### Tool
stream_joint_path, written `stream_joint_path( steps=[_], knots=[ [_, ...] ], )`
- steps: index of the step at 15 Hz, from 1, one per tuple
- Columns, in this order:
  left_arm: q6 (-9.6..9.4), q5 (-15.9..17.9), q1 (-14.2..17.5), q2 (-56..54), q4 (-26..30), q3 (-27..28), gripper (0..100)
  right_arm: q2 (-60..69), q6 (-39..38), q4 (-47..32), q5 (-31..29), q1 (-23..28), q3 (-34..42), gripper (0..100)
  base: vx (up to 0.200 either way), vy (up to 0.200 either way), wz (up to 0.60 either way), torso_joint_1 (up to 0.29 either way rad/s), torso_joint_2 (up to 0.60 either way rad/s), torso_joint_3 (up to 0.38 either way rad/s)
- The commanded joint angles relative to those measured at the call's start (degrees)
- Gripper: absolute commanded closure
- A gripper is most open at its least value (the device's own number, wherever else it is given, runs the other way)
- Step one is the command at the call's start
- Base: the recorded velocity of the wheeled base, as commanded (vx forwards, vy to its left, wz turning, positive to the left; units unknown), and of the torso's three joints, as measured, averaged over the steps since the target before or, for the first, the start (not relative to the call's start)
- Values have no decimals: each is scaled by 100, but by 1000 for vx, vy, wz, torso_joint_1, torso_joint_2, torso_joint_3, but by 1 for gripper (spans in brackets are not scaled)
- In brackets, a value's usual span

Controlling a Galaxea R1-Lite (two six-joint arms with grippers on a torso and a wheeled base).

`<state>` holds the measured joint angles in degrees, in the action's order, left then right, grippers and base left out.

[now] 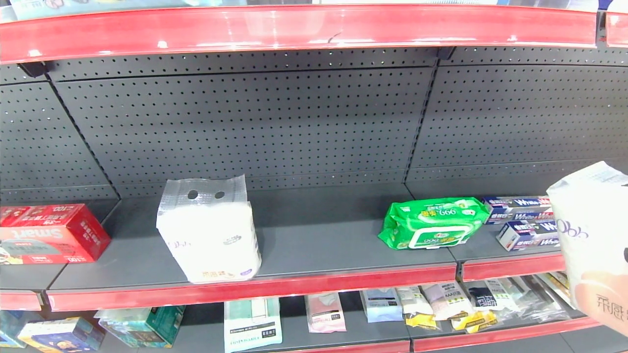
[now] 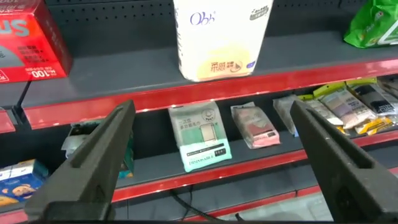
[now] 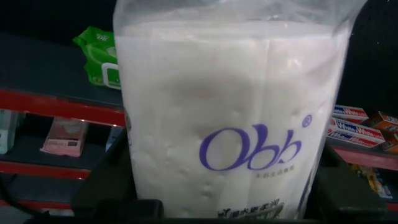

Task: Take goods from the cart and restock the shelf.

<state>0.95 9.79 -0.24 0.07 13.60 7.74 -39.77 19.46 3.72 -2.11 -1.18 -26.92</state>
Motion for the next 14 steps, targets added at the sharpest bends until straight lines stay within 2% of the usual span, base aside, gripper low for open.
stream_joint_path(
  steps=[1, 9, 12, 14],
  knots=[
    [2, 14, -2, 10, 2, -1, 0, -5, 14, 6, 0, -5, -77, 100, 0, 0, 0, 0, 0, 0],
    [-7, 76, -2, 10, 2, -1, 0, -172, 6, 6, 9, -5, -77, 100, 0, 0, 600, 2, -1, 2],
    [2, 76, -2, 10, 2, -1, 0, -251, -12, 6, 35, -5, -182, 100, 0, 0, 0, 0, 0, 0],
    [-7, 76, -2, 10, 2, -1, 0, -462, -21, 6, 545, -5, -472, 100, 0, 0, 0, 0, 0, 0]
  ],
)
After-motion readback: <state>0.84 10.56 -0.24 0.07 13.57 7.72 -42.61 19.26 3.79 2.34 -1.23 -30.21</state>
